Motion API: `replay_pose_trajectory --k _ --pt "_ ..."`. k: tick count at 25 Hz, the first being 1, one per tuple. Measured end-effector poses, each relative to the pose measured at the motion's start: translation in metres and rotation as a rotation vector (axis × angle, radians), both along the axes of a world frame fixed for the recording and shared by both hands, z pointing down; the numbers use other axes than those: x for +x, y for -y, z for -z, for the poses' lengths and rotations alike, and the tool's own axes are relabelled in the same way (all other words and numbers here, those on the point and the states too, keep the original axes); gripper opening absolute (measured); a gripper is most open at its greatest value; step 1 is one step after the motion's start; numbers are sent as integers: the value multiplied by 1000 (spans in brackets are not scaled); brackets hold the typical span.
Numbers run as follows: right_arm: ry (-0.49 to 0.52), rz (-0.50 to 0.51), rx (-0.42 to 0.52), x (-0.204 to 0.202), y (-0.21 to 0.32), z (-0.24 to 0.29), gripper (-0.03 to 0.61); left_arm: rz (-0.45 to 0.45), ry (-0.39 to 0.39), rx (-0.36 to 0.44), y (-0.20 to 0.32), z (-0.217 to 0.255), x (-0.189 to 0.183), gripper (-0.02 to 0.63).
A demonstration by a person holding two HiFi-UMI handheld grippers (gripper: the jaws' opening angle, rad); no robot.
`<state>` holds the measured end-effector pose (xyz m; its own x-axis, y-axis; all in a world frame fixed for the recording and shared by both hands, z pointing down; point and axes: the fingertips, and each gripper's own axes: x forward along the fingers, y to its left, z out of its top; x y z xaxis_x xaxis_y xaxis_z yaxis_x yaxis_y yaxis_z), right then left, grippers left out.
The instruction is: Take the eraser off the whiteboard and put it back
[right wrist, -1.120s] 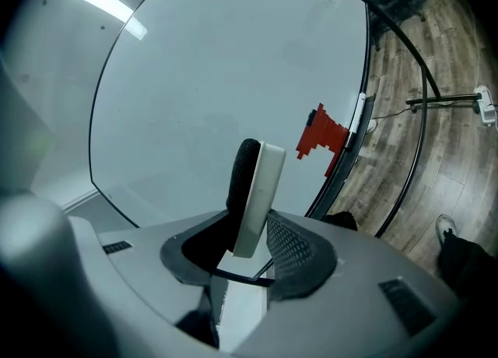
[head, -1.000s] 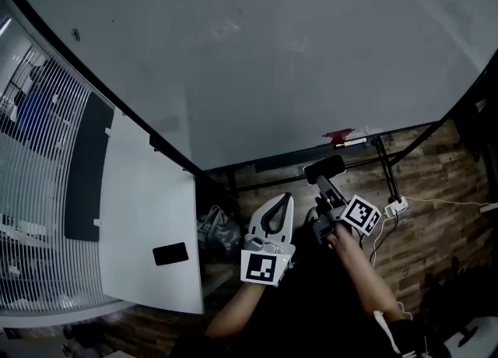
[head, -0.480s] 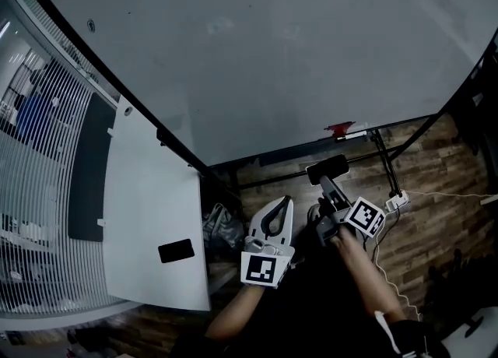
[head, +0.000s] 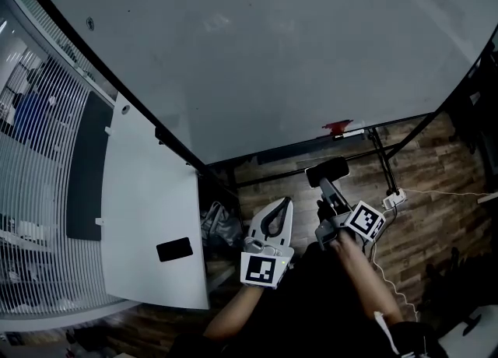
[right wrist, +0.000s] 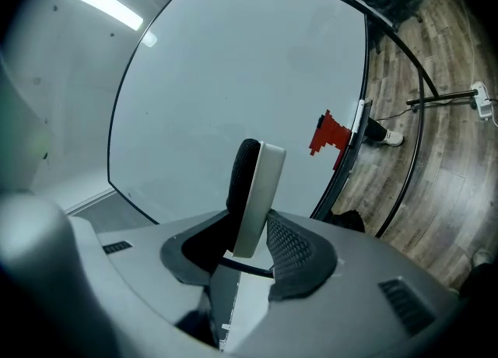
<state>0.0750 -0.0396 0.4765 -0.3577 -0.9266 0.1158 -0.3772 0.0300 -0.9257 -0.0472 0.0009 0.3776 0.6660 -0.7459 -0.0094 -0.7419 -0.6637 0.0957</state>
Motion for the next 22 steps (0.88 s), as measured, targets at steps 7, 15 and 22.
replay_pose_trajectory --k 7,15,22 --pt "-2 14 10 10 -1 7 156 10 7 -8 5 0 13 6" --pt "4 64 10 20 -12 15 156 49 11 -16 -5 4 28 6" --pt "-31 104 46 31 -35 26 156 71 18 -28 -28 5 41 6"
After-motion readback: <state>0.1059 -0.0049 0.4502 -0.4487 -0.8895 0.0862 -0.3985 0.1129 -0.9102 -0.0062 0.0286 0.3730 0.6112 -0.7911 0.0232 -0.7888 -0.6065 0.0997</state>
